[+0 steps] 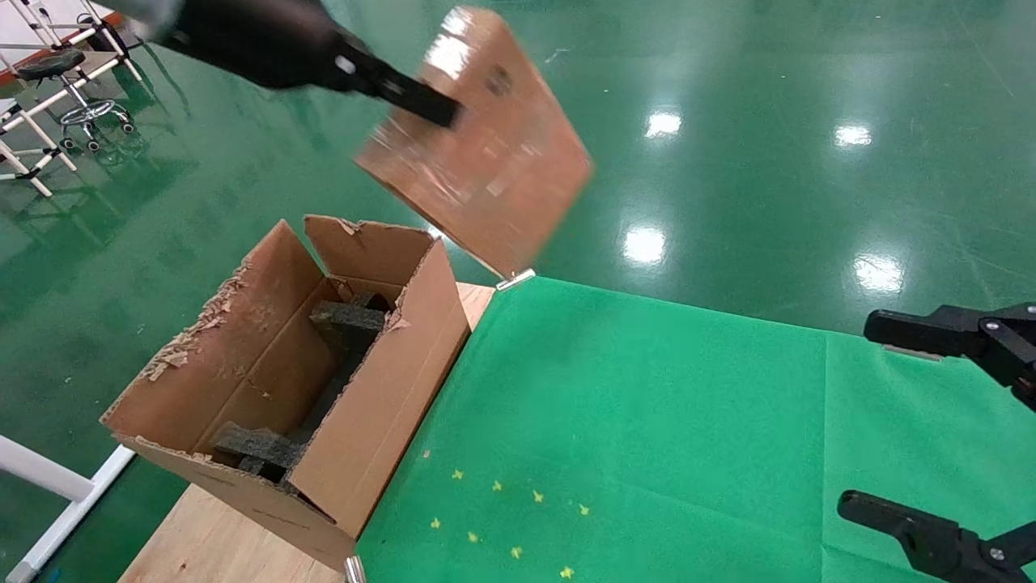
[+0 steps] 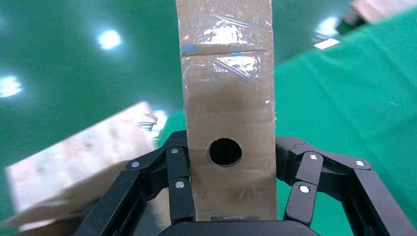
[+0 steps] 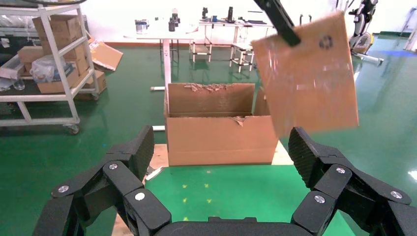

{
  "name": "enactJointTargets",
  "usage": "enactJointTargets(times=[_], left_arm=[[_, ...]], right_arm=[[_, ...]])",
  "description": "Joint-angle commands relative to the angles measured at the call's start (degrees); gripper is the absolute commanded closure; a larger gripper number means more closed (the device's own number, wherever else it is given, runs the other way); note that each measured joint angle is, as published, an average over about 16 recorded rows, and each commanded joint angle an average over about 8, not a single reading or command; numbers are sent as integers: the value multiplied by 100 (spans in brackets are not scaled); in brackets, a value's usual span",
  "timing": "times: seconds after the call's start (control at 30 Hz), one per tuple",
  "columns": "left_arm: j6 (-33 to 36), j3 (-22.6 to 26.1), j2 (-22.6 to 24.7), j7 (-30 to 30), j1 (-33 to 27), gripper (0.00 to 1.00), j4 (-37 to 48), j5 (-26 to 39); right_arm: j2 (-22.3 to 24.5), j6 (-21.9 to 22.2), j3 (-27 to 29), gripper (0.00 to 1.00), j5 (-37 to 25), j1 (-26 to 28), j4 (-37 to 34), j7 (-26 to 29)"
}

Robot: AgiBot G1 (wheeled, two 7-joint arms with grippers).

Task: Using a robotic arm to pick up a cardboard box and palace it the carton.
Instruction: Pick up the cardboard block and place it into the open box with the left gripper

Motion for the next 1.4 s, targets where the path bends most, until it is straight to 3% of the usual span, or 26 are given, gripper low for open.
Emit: enactJointTargets(times=[0.03, 0.33, 0.57, 0.97, 1.4], left_arm=[[-29, -15, -53, 238, -179, 100, 308, 99], [-35, 195, -416, 1151, -797, 100, 1484, 768], [-180, 397, -673, 1743, -909, 100, 2430, 1190], [-924, 532, -789, 2456, -474, 100, 3782, 1403], [-2337, 448, -647, 2631, 343, 100, 4317, 1294]], right_arm=[[0, 0, 0, 0, 0, 0, 0, 0], [0, 0, 0, 0, 0, 0, 0, 0], [0, 0, -1, 0, 0, 0, 0, 0], [0, 0, -1, 0, 1, 0, 0, 0], [0, 0, -1, 0, 1, 0, 0, -1]])
